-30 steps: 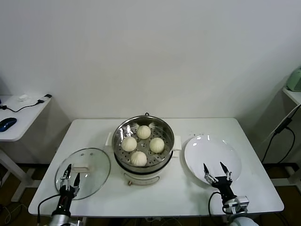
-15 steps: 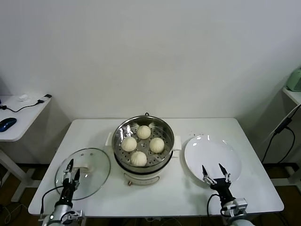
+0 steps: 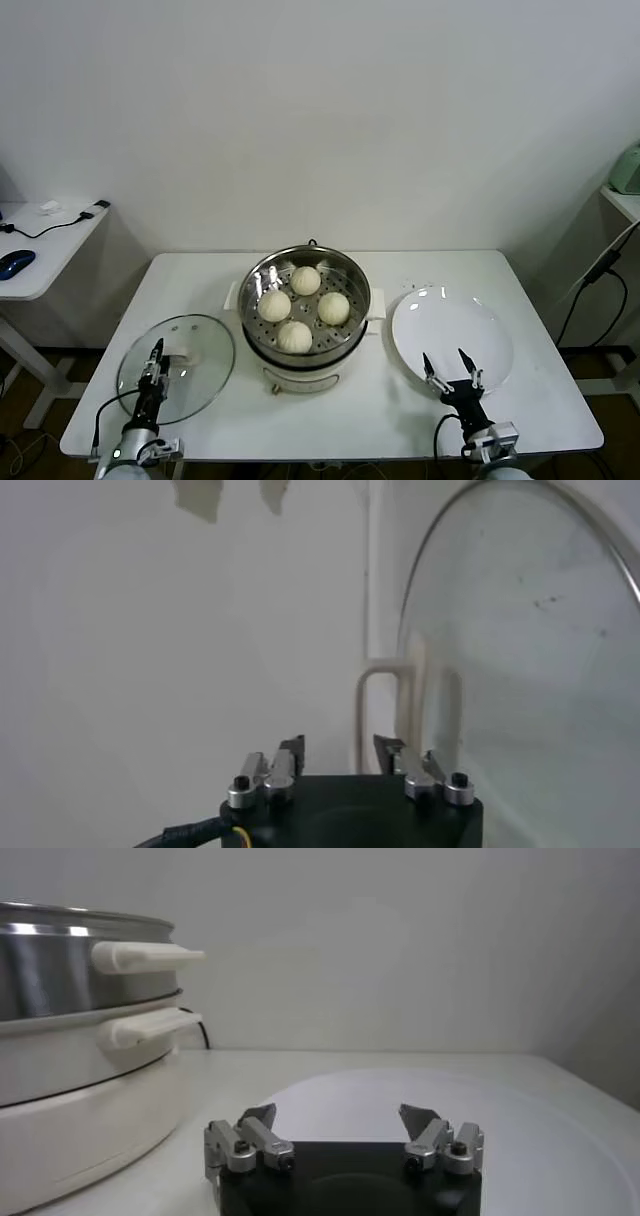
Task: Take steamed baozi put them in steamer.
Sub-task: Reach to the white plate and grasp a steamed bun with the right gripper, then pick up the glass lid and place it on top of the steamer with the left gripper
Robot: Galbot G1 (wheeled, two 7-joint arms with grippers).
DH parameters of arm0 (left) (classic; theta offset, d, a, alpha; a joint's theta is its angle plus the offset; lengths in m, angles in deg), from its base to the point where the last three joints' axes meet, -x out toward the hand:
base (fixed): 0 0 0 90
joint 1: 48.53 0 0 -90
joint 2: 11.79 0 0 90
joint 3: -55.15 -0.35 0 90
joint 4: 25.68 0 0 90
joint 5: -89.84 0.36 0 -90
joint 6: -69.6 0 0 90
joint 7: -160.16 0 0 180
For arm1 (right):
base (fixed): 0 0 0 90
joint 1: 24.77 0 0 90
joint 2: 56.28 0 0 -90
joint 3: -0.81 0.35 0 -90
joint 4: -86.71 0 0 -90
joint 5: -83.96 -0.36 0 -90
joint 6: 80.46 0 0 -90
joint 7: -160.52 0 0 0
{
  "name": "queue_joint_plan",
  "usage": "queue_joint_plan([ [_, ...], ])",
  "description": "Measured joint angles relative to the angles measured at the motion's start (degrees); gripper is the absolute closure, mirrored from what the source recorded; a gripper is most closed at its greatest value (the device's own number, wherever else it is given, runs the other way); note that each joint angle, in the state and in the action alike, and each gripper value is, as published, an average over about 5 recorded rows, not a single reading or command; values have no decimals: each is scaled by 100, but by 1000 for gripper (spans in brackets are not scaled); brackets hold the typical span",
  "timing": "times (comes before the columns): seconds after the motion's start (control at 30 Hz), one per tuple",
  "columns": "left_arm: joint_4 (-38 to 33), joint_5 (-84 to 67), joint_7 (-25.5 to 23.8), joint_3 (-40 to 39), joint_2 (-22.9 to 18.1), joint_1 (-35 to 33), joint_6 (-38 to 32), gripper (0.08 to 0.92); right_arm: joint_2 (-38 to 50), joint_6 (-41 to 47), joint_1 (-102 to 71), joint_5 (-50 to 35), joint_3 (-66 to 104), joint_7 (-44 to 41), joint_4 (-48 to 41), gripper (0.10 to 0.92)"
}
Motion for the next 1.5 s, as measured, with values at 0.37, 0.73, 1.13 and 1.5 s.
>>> queue_joint_plan([
  [0.37, 220, 136, 108, 32, -122, 118, 50, 847, -1, -12, 2, 35, -101, 24, 21, 203],
  [0.73, -570, -59, -203, 209, 39, -225, 214, 867, 28, -46, -86, 35, -51, -2, 71, 202],
  [1.13, -2275, -794, -1106, 571, 642, -599, 781, 867, 43, -23, -145, 78, 28, -3, 184, 203],
  [1.5, -3594, -894, -2302, 83, 909, -197, 1862, 867, 26, -48, -267, 245, 12, -35, 283, 203],
])
